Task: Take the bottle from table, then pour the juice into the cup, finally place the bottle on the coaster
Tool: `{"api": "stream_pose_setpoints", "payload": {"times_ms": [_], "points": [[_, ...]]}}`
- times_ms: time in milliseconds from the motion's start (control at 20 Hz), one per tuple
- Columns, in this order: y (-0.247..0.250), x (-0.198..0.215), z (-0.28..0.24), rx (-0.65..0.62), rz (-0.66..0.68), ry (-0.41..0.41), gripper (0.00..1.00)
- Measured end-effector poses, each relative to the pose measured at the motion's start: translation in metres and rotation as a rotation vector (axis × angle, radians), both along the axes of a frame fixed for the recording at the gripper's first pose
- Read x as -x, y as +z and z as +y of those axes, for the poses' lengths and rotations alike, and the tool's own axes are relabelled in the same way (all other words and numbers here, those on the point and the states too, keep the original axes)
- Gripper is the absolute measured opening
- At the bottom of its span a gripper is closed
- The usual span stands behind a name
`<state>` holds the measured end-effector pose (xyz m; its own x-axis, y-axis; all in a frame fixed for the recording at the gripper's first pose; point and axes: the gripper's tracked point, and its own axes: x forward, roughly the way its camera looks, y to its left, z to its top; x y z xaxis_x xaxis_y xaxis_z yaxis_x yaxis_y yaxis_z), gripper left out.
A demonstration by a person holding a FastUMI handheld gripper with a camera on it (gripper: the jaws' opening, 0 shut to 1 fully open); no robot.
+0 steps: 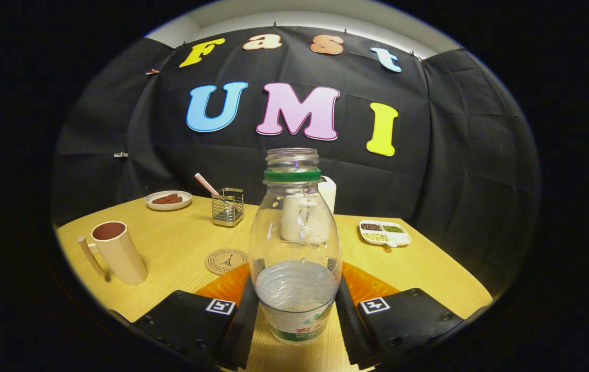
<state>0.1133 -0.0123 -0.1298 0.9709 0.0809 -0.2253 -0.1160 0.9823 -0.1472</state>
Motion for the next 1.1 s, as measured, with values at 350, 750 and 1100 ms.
{"api": "stream_pose_setpoints", "payload": {"times_ms": [350,750,1100], "points": [[0.023,-0.007,0.017,0.206,-0.043,0.069,0.72],[0.06,-0.013,0.046,0.5,-0.149,0.146,0.72],[0.055,-0.01,0.097,0.678,-0.203,0.233,0.72]]}}
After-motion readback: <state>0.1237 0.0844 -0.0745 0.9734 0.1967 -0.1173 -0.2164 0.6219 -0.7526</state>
